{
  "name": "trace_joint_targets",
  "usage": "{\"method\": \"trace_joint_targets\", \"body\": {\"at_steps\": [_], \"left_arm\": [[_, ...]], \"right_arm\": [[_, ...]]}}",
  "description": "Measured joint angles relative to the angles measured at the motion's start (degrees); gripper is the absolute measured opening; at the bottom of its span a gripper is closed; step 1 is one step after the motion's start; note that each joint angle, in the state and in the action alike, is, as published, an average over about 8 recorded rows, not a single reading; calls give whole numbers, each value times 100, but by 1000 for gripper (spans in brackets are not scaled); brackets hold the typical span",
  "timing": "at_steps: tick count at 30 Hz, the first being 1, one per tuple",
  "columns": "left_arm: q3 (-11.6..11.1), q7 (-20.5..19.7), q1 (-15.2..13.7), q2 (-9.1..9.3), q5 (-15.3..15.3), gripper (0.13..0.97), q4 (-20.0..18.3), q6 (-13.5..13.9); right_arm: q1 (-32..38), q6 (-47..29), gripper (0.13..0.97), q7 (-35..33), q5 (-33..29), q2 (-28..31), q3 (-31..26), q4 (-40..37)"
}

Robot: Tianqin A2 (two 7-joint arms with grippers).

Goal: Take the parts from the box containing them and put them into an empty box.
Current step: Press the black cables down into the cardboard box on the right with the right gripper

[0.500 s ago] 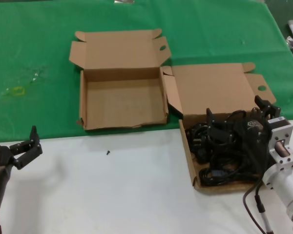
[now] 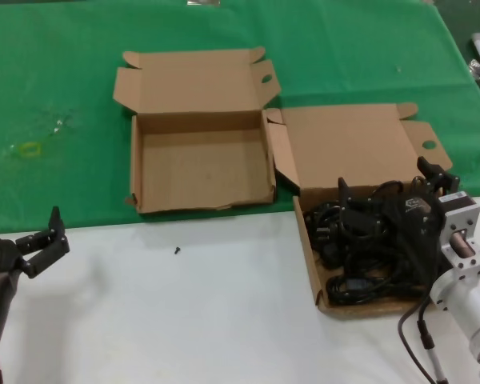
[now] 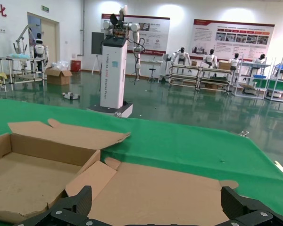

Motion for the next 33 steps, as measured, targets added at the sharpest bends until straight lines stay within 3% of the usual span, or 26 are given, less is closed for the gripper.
{"method": "trace_joint_targets", "body": {"at_steps": [21,33], "left_arm": [[0,0,0,0,0,957,0,0],[0,0,0,0,0,833,0,0]], "right_arm": [[0,9,966,2,1,3,-8,3],[82,-5,966,-83,-101,31,-203,55]]}}
